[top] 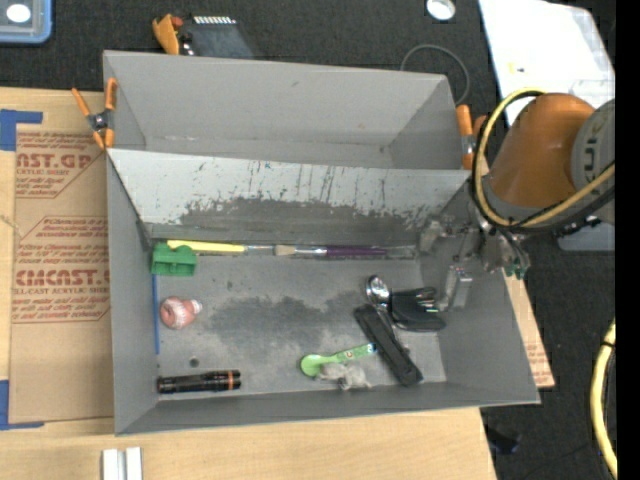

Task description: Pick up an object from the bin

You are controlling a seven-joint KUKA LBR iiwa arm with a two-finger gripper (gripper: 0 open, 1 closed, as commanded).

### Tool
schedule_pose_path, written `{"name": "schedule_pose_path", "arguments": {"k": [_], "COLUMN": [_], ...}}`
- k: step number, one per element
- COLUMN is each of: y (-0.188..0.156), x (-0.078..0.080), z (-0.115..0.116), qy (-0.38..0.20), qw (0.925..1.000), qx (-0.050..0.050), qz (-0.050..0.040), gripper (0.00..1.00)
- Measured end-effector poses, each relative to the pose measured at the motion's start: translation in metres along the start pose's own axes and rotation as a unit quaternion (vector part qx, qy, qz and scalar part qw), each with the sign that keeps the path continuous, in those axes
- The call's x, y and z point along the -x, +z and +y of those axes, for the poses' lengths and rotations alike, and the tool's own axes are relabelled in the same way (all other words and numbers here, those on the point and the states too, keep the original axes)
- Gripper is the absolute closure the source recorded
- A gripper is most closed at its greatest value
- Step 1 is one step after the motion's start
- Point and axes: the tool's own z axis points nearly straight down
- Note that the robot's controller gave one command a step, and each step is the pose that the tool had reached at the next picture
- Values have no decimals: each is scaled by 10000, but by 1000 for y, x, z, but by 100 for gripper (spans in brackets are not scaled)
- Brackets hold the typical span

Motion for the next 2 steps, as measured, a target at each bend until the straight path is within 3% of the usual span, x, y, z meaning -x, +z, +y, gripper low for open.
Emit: {"name": "schedule_pose_path", "arguments": {"k": [1, 2], "y": [52, 41], "x": [2, 10], "z": [2, 30], "qy": [249, 582], "qw": [9997, 9983], "qx": [-2, 1], "qz": [-29, -18], "gripper": [0, 100]}}
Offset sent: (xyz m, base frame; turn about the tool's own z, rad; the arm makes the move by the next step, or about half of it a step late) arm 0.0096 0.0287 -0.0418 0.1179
